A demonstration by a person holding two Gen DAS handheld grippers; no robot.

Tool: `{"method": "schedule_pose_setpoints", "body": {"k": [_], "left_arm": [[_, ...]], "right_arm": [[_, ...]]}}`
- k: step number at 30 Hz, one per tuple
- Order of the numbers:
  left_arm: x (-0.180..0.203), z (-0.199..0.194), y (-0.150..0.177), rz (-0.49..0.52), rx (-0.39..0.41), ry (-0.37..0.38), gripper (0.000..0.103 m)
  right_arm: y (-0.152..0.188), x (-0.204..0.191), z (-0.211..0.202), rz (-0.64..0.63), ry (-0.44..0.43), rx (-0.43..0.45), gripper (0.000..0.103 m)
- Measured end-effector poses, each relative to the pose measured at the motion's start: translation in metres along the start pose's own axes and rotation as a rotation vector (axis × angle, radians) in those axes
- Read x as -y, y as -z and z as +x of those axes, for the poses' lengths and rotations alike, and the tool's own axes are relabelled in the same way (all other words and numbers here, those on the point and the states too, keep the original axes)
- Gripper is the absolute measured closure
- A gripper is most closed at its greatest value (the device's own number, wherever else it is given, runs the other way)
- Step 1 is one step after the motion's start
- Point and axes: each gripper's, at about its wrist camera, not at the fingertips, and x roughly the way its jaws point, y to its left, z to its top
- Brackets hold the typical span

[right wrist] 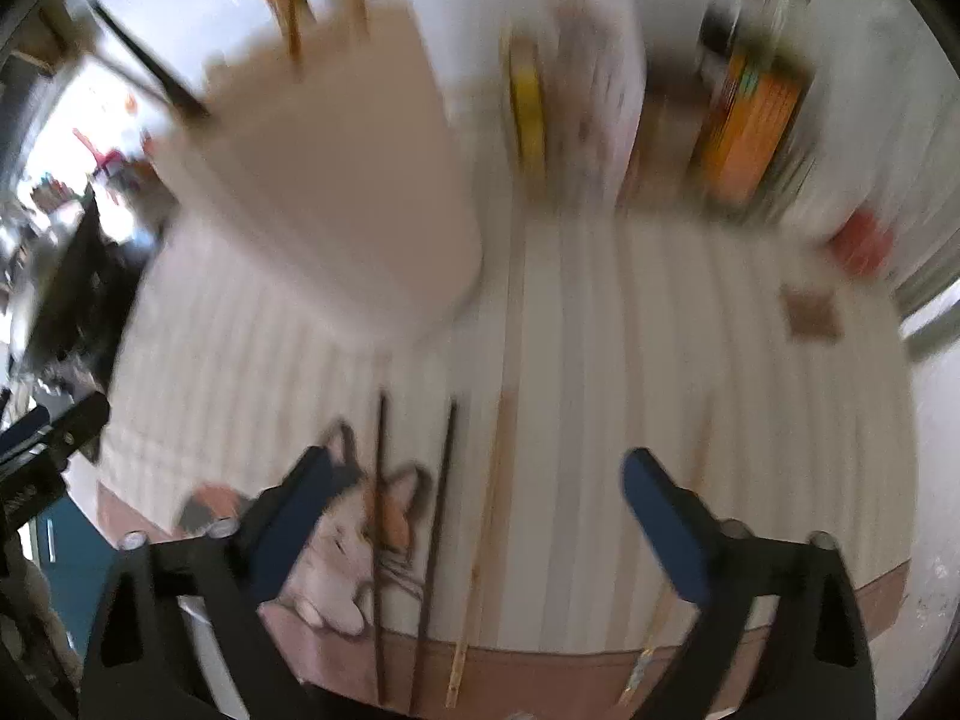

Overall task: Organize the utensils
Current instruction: 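Move both open tools back down to the chopsticks on the cloth, then grasp a wooden chopstick with the right tool while the left grasps a dark chopstick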

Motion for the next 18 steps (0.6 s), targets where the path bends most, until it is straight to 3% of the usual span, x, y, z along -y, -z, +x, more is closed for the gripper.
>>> {"method": "schedule_pose_setpoints", "body": {"k": [5, 11, 12, 14, 18], "left_arm": [[0.007, 0.039, 0.023, 0.031, -0.115, 0.012, 0.000], [0.018, 0.055, 0.041, 0.061, -0.168, 0.032, 0.000], [0.020, 0.057, 0.042, 0.068, -0.176, 0.045, 0.000], [0.026, 0.058, 0.045, 0.083, -0.190, 0.075, 0.001], [0.041, 0.059, 0.051, 0.116, -0.222, 0.143, 0.009]], "right_arm": [[0.024, 0.004, 0.065, 0.031, -0.015, -0.164, 0.041], [0.040, -0.004, 0.098, 0.000, -0.010, -0.246, 0.080], [0.040, -0.007, 0.094, -0.014, -0.001, -0.223, 0.086], [0.042, -0.011, 0.093, -0.037, 0.012, -0.223, 0.095], [0.049, 0.002, 0.091, -0.025, -0.006, -0.243, 0.097]]}}
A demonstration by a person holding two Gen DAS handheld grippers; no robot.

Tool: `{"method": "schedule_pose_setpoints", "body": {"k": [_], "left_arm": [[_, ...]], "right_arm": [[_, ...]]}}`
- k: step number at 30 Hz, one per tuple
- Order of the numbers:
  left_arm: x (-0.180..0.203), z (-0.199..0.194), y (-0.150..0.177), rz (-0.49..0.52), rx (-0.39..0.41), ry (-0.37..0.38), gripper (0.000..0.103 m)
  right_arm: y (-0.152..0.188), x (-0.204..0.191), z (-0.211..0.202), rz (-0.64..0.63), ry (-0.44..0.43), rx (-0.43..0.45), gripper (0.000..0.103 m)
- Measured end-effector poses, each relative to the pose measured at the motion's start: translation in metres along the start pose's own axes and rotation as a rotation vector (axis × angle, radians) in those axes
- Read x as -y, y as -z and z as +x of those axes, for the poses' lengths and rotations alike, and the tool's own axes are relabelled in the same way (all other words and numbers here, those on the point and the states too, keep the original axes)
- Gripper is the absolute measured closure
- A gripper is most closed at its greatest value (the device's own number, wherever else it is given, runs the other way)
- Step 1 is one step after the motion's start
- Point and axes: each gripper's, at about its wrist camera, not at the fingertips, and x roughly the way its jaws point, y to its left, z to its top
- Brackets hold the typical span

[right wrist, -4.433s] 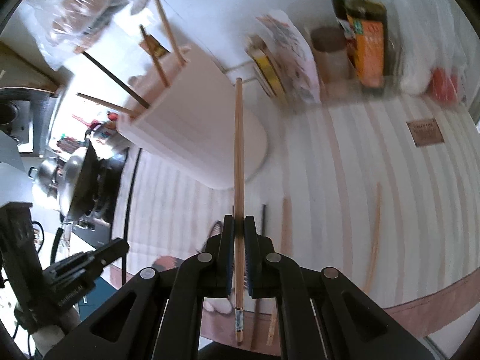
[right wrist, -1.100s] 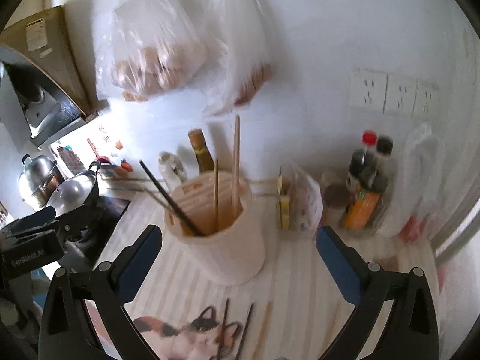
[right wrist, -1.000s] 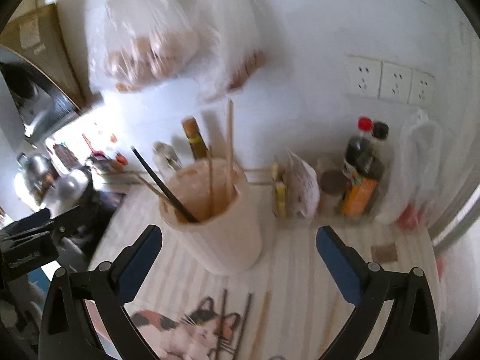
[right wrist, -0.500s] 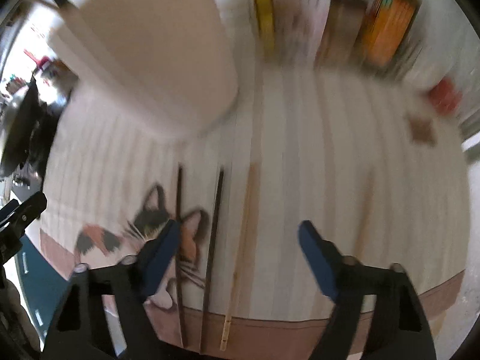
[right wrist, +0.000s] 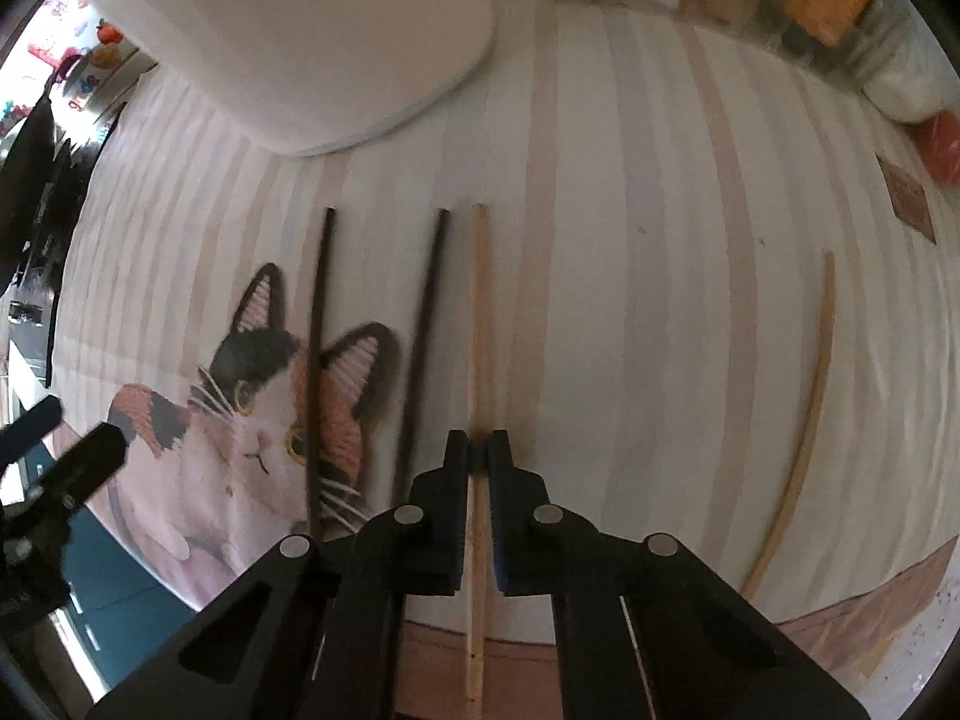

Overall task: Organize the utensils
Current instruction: 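Grasp a wooden chopstick with the right tool while the left grasps a dark chopstick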

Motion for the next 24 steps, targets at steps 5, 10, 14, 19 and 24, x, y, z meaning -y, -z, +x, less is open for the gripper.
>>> {"method": "schedule_pose_setpoints", "body": {"k": [5, 10, 14, 19, 24], "left_arm": [[0.035, 0.016, 0.006, 0.064, -0.061, 0.081, 0.015], [0.069, 0.034, 0.010, 0.121, -0.131, 0.143, 0.040], [0.088, 0.043, 0.014, 0.147, -0.163, 0.144, 0.061], [0.105, 0.045, 0.020, 0.177, -0.149, 0.106, 0.064], [0.114, 0.046, 0.017, 0.201, -0.131, 0.079, 0.098]], "right_arm": [[0.009, 0.030, -0.007, 0.032, 0.013, -0.011, 0.097], [0.019, 0.052, -0.011, 0.073, 0.020, -0.006, 0.097], [0.023, 0.069, -0.010, 0.100, 0.010, -0.009, 0.097], [0.027, 0.079, -0.009, 0.117, 0.003, -0.006, 0.097], [0.027, 0.089, -0.003, 0.117, 0.001, -0.009, 0.096]]}}
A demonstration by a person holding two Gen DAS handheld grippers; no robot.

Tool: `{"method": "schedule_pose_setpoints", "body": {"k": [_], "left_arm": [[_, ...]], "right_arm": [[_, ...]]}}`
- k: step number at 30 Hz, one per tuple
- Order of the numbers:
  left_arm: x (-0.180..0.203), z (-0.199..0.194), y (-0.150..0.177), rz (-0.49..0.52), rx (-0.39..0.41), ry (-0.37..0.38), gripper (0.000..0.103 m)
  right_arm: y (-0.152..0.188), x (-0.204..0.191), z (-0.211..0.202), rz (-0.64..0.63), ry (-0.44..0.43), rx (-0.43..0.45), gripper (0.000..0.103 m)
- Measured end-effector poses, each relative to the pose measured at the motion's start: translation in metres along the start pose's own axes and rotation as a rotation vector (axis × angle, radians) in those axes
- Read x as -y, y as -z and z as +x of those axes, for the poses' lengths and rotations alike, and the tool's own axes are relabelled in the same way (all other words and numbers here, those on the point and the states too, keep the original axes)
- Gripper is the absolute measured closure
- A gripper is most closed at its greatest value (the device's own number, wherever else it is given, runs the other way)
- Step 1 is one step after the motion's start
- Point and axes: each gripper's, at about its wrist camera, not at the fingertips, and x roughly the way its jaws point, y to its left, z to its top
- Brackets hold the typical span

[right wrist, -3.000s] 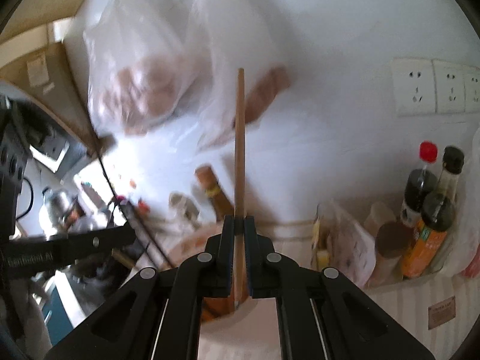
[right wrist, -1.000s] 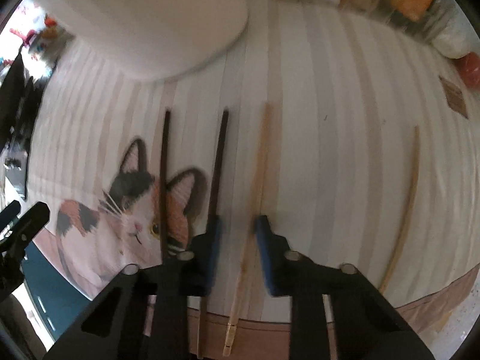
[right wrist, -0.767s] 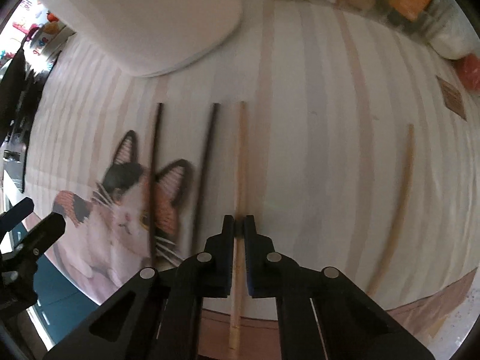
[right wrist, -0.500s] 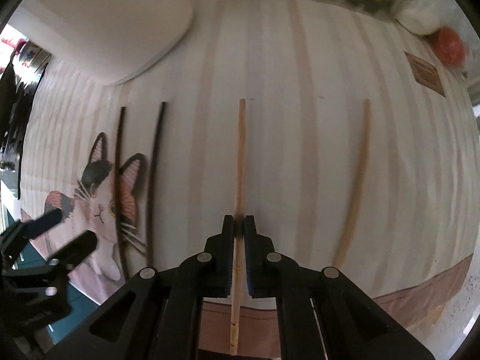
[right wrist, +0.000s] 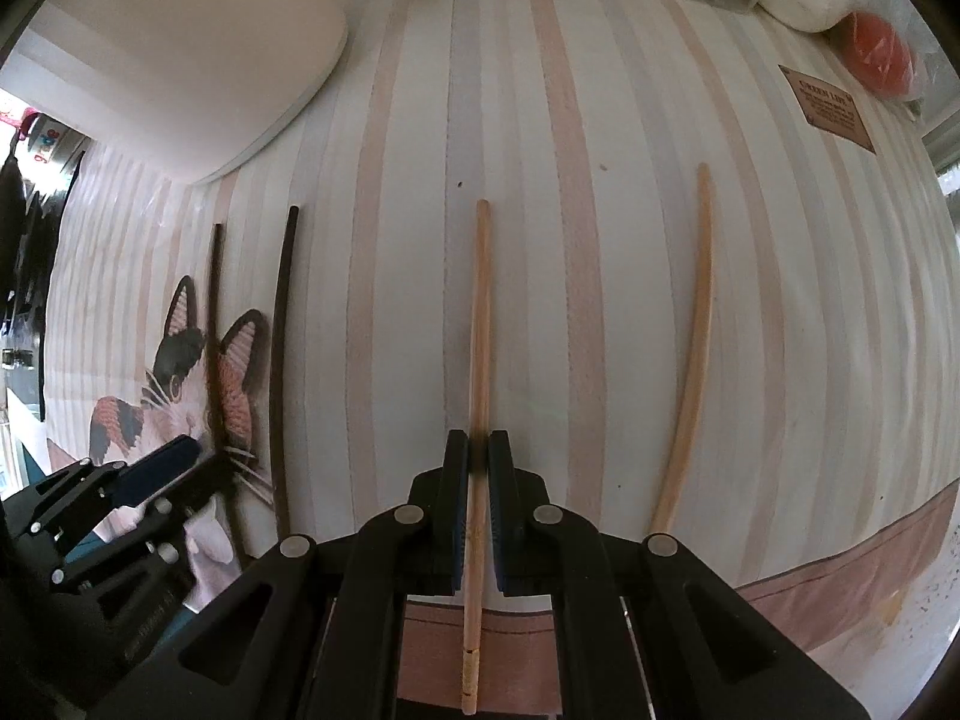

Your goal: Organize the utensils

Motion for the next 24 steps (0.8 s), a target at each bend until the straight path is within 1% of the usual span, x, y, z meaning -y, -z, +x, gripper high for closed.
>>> {"method": "schedule_pose_setpoints", "body": {"k": [3, 9, 12, 13, 15, 24], "left_arm": [[-0.001, -0.001, -0.001, -0.005, 0.008, 0.010, 0.099], [-0.006, -0.006, 0.004, -0.006, 0.032, 0.007, 0.100], [-0.007, -0.010, 0.005, -0.005, 0.046, 0.010, 0.100], [-0.021, -0.013, 0.006, -0.005, 0.055, 0.017, 0.100], [-0.025, -0.022, 0.010, -0.005, 0.069, 0.022, 0.100], [-0.043, -0.061, 0.018, -0.013, 0.147, 0.036, 0.100]], "right_arm": [[-0.001, 0.004, -0.003, 0.001, 0.002, -0.003, 0.096], [-0.009, -0.022, 0.008, -0.024, 0.038, -0.006, 0.096], [-0.009, -0.028, 0.005, -0.034, 0.042, 0.001, 0.097], [-0.008, -0.029, 0.004, -0.033, 0.038, 0.002, 0.097], [-0.007, -0.029, 0.002, -0.026, 0.015, 0.003, 0.097], [-0.005, -0.033, -0.030, -0.017, -0.063, 0.077, 0.097]]}}
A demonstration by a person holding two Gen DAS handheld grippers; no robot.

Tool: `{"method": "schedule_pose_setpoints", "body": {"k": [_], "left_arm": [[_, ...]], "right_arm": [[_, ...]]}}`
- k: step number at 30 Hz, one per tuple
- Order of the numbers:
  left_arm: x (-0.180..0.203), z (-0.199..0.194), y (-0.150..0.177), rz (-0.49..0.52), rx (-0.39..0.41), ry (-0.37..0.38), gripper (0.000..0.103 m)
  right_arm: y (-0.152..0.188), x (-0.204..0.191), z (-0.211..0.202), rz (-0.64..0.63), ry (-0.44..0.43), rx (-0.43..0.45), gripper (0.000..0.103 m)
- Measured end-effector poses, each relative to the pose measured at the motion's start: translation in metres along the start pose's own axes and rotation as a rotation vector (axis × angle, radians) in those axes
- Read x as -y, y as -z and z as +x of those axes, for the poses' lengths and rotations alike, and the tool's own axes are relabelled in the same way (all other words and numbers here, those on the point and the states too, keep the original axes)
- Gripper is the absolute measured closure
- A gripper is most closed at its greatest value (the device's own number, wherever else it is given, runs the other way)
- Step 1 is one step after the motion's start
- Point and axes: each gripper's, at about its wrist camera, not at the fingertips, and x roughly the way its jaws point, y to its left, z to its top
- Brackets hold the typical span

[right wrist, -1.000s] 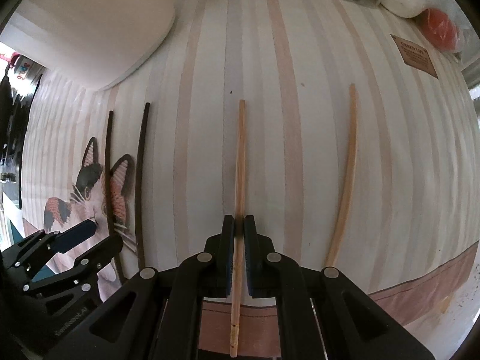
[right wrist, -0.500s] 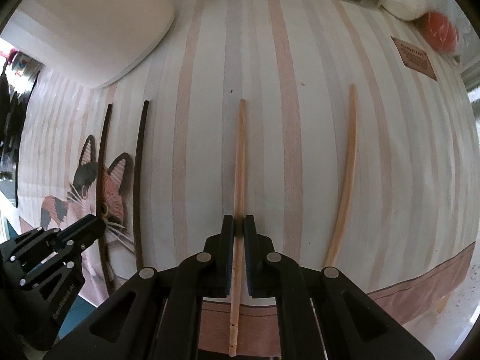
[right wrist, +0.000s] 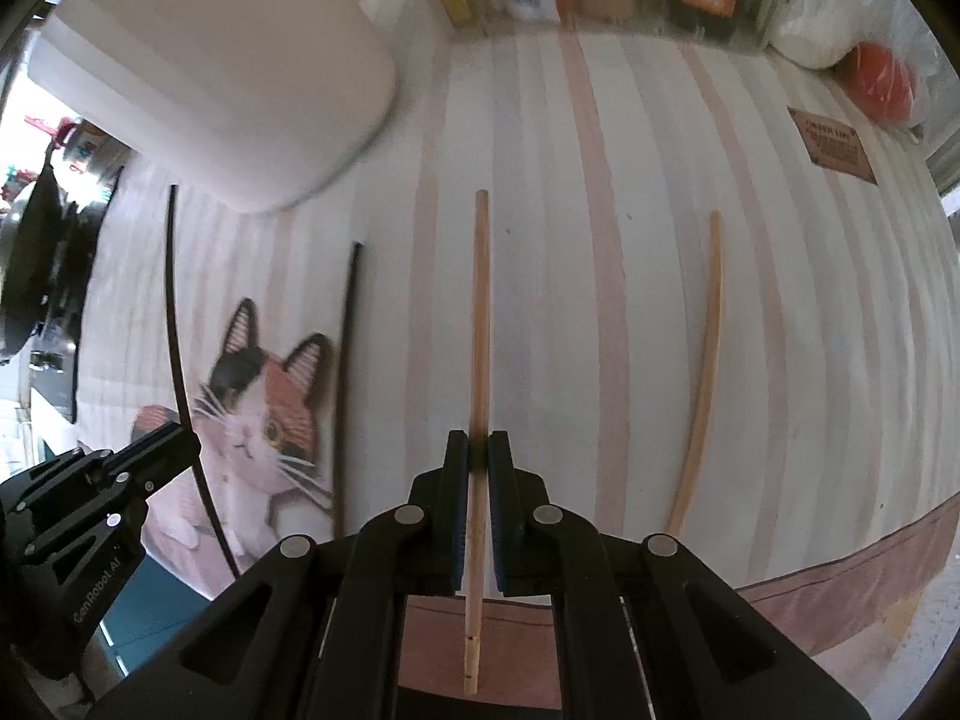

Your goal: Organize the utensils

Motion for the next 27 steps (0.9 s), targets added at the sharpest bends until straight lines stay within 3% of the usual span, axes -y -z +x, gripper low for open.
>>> {"method": "schedule_pose_setpoints", "body": {"k": [7, 17, 20, 25, 27], "left_arm": [[-0.008, -0.007, -0.005, -0.006, 0.018, -0.001, 0.100], [-0.025, 0.058, -0.012, -0.062, -0.157, 0.019, 0.096], [-0.028, 0.058, -0.010, -0.064, -0.182, 0.049, 0.088], [-0.020, 0.060, -0.004, -0.033, -0.213, 0.057, 0.056], [-0.012, 0.062, -0.002, -0.016, -0.206, 0.045, 0.054]], "right_arm": [[-0.011, -0.004, 0.001, -0.009, -0.010, -0.002, 0.097], [-0.021, -0.002, 0.036, -0.024, 0.045, -0.106, 0.097], [-0.021, -0.006, 0.038, -0.027, 0.053, -0.135, 0.096], [-0.017, -0.012, 0.041, -0.048, 0.058, -0.194, 0.096], [-0.017, -0.015, 0.041, -0.062, 0.068, -0.202, 0.095]]}}
